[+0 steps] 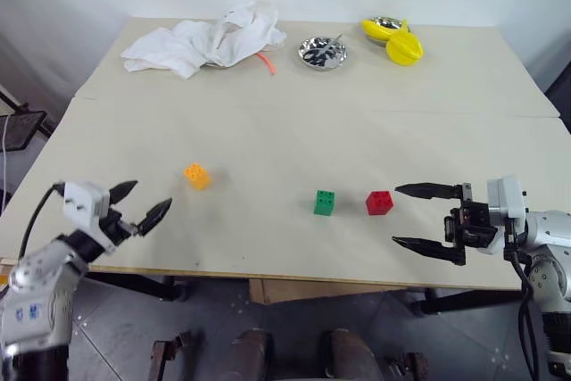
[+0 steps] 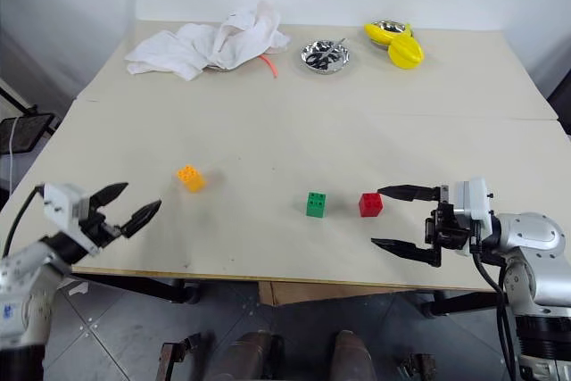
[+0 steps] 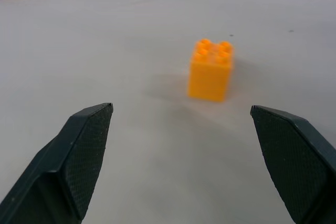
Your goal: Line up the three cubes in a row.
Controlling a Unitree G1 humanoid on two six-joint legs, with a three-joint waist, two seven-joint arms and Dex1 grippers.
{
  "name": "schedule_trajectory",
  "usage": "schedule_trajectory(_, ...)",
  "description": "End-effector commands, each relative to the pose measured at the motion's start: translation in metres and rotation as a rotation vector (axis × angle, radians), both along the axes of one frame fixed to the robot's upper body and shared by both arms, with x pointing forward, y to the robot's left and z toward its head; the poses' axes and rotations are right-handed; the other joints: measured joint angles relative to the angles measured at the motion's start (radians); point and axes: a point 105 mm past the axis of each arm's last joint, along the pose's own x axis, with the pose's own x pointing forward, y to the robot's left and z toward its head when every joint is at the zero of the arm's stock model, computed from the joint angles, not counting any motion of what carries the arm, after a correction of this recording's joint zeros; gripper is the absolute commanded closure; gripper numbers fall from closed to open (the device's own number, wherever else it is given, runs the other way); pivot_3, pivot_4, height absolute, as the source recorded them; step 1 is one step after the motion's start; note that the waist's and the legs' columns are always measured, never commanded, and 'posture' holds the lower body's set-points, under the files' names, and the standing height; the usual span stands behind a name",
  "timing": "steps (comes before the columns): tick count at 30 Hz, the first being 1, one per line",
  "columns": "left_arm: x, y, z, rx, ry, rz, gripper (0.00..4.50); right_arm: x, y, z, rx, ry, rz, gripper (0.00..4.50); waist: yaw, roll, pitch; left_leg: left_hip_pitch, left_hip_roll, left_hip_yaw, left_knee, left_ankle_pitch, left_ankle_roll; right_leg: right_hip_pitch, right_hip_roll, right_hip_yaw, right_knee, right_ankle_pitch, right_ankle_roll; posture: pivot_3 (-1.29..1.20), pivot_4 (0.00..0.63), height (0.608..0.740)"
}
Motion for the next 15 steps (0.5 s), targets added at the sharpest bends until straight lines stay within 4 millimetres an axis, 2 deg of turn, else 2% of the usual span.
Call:
schedule_trajectory(1, 0.016, -0.019, -0.004, 0.022, 0.055, -0.133, 0.03, -0.005, 0.0, 0.012, -0.006, -0.042, 0.007, 0.0, -0.008, 0.0, 0.0, 0.0, 0.0, 0.0, 0.0, 0.0, 0.0, 0.0, 0.0, 0.0, 0.0, 0.0, 0.0, 0.0, 0.15, 0.74)
schedule_trajectory(6, 0.039, -0.034, -0.006, 0.037, 0.061, -0.202, 0.03, -0.008, -0.004, 0.014, 0.004, -0.043, -0.047, 0.0, -0.013, 0.0, 0.0, -0.001, 0.0, 0.0, 0.0, 0.0, 0.0, 0.0, 0.0, -0.001, 0.004, 0.0, 0.0, 0.0, 0.15, 0.74)
schedule_trajectory(11, 0.05, -0.04, -0.017, 0.064, 0.084, -0.197, 0.03, -0.016, -0.008, 0.012, 0.016, -0.05, -0.099, 0.0, -0.013, 0.0, 0.0, -0.001, 0.0, 0.0, -0.001, 0.0, 0.0, -0.001, 0.0, -0.001, 0.004, 0.0, 0.0, 0.0, 0.15, 0.74)
schedule_trajectory(15, 0.053, -0.038, -0.019, 0.047, 0.09, -0.186, 0.85, -0.021, -0.012, 0.01, 0.016, -0.046, -0.119, 0.0, -0.011, 0.0, 0.0, -0.001, 0.0, 0.0, 0.0, 0.0, 0.0, -0.001, 0.0, -0.001, 0.003, 0.0, 0.0, 0.0, 0.15, 0.74)
